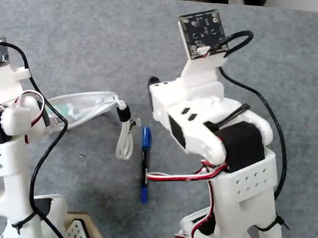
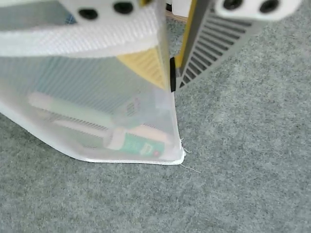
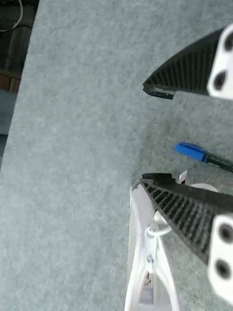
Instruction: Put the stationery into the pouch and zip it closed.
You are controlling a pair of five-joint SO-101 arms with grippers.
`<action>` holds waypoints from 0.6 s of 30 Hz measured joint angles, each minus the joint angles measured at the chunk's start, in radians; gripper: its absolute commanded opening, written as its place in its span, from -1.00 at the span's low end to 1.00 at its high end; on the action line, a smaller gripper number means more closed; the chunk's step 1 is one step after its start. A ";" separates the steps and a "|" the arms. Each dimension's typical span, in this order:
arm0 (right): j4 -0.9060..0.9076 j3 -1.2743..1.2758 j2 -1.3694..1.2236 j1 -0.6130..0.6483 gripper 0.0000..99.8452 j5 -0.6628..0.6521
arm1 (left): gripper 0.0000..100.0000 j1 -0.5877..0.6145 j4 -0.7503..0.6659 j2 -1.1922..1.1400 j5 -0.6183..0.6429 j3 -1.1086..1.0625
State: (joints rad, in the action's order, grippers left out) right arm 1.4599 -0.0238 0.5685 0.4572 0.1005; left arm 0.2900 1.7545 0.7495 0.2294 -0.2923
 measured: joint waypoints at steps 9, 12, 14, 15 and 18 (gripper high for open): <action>-0.133 0.354 0.003 -0.055 -0.48 0.000 | -0.94 0.000 0.000 0.000 0.000 0.000; -0.242 0.505 0.003 -0.055 -0.48 0.000 | -0.94 0.000 0.000 0.000 0.000 0.000; -0.324 0.595 0.002 -0.055 -0.48 0.000 | -0.94 0.000 0.000 0.000 0.000 0.000; -0.364 0.635 0.002 -0.055 -0.48 0.000 | -0.94 0.000 0.000 0.000 0.000 0.000; -0.468 0.729 0.002 -0.055 -0.48 0.000 | -0.94 0.000 0.000 0.000 0.000 0.000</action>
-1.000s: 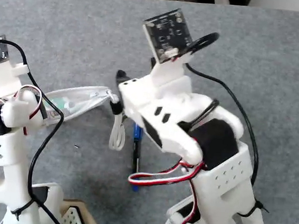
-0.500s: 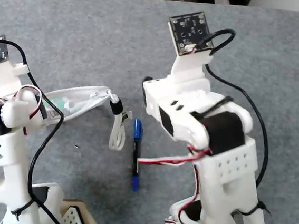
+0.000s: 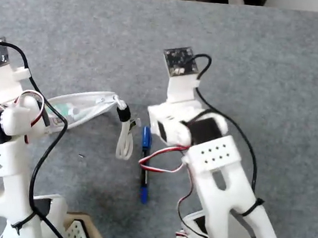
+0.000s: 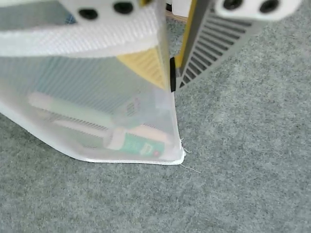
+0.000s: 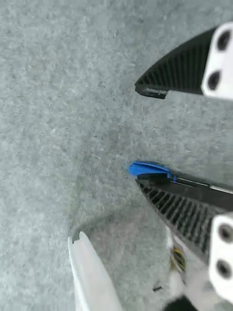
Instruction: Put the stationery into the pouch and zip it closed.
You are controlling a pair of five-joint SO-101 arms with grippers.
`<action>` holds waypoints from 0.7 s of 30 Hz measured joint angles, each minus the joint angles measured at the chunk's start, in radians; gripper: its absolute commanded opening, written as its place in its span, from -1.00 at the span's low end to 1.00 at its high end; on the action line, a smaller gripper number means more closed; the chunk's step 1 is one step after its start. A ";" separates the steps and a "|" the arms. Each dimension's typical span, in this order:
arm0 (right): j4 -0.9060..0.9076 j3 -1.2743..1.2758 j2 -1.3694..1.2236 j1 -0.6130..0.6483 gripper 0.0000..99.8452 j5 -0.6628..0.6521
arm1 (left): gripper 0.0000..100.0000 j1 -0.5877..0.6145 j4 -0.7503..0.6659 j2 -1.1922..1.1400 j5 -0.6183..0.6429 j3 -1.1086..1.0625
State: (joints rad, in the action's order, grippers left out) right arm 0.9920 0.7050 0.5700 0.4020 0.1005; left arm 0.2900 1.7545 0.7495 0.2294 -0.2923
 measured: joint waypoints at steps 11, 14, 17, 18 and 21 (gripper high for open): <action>-0.158 0.141 -0.003 0.009 -0.62 0.000 | -0.94 0.000 0.000 0.000 0.000 0.000; -0.158 0.141 -0.044 0.054 -0.82 0.000 | -0.94 0.000 0.000 0.000 0.000 0.000; -0.158 0.130 -0.092 0.101 -0.91 0.000 | -0.94 0.000 0.000 0.000 0.000 0.000; -0.158 0.123 -0.107 0.114 -0.91 0.000 | -0.94 0.000 0.000 0.000 0.000 0.000; -0.158 0.117 -0.150 0.144 -0.91 0.000 | -0.94 0.000 0.000 0.000 0.000 0.000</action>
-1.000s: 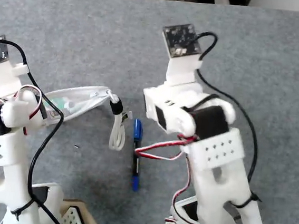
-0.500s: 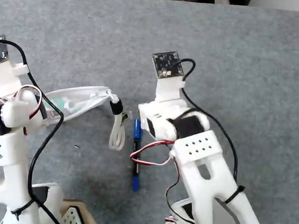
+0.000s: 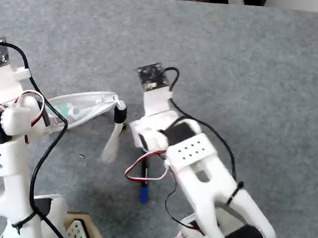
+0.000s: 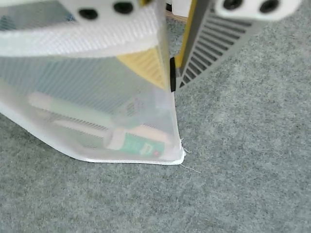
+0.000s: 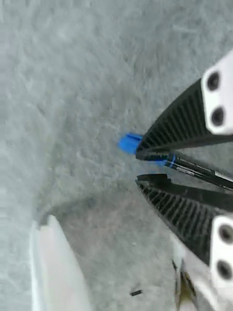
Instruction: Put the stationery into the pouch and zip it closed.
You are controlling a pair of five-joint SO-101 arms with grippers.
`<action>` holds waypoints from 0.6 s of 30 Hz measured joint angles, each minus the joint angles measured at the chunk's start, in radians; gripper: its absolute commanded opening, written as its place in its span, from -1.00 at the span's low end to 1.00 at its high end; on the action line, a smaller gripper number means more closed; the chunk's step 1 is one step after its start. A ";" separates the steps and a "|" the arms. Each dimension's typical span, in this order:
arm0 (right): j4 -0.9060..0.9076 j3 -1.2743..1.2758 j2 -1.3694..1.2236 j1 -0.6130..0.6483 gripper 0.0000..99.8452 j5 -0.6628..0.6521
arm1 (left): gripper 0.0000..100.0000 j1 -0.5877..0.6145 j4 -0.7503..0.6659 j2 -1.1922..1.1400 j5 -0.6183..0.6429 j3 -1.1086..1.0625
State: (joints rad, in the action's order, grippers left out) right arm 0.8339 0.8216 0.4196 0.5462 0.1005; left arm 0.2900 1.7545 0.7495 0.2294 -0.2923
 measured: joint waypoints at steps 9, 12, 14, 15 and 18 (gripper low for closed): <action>0.000 -0.003 -0.117 0.000 -0.87 0.000 | -0.94 0.000 0.000 0.000 0.000 0.000; 0.000 -0.003 -0.138 0.000 -0.73 0.000 | -0.94 0.000 0.000 0.000 0.000 0.000; -0.002 -0.003 -0.150 0.000 -0.67 0.000 | -0.94 0.000 0.000 0.000 0.000 0.000; -0.002 -0.003 -0.158 0.000 -0.65 0.000 | -0.94 0.000 0.000 0.000 0.000 0.000; 0.014 -0.020 -0.183 0.000 -0.64 0.000 | -0.94 0.000 0.000 0.000 0.000 0.000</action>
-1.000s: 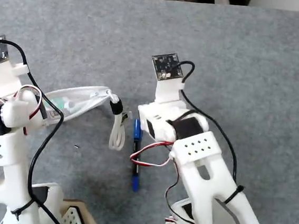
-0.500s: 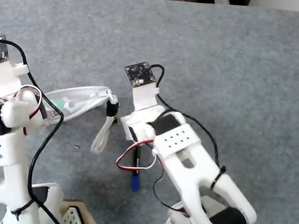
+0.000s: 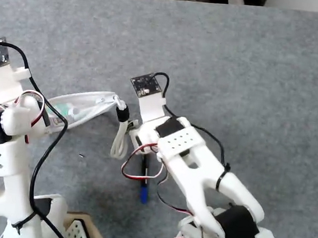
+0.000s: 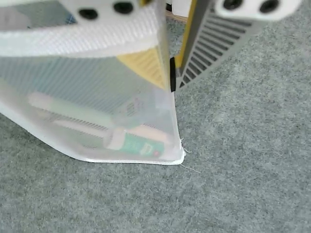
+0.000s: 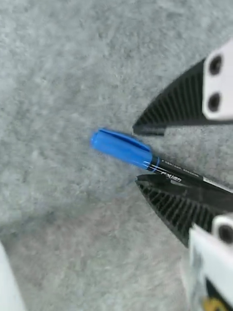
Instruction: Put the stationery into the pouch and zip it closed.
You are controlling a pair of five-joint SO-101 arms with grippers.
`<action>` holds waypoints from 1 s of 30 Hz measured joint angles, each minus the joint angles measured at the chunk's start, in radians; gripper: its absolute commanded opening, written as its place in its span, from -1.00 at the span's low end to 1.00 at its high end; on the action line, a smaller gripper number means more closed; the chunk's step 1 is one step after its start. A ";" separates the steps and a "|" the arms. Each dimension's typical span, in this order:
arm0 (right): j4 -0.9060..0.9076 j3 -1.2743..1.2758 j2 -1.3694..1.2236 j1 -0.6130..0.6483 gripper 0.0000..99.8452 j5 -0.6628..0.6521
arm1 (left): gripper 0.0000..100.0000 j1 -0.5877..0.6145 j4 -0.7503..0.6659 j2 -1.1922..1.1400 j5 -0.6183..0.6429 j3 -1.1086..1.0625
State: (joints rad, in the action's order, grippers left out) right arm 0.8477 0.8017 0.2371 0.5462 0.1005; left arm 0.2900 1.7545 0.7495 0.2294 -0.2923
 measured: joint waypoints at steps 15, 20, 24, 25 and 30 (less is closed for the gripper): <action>0.023 -0.170 -0.267 0.000 -0.64 0.000 | -0.94 0.000 0.000 0.000 0.000 0.000; 0.023 -0.175 -0.298 0.000 -0.64 0.000 | -0.94 0.000 0.000 0.000 0.000 0.000; 0.023 -0.178 -0.298 0.000 -0.65 0.000 | -0.94 0.000 0.000 0.000 0.000 0.000; 0.023 -0.178 -0.298 0.000 -0.65 0.000 | -0.94 0.000 0.000 0.000 0.000 0.000; 0.011 -0.178 -0.298 0.000 -0.65 0.000 | -0.94 0.000 0.000 0.000 0.000 0.000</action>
State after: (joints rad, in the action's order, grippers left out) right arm 0.8585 0.6237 -0.0606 0.5462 0.1005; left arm 0.2900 1.7545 0.7495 0.2294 -0.2923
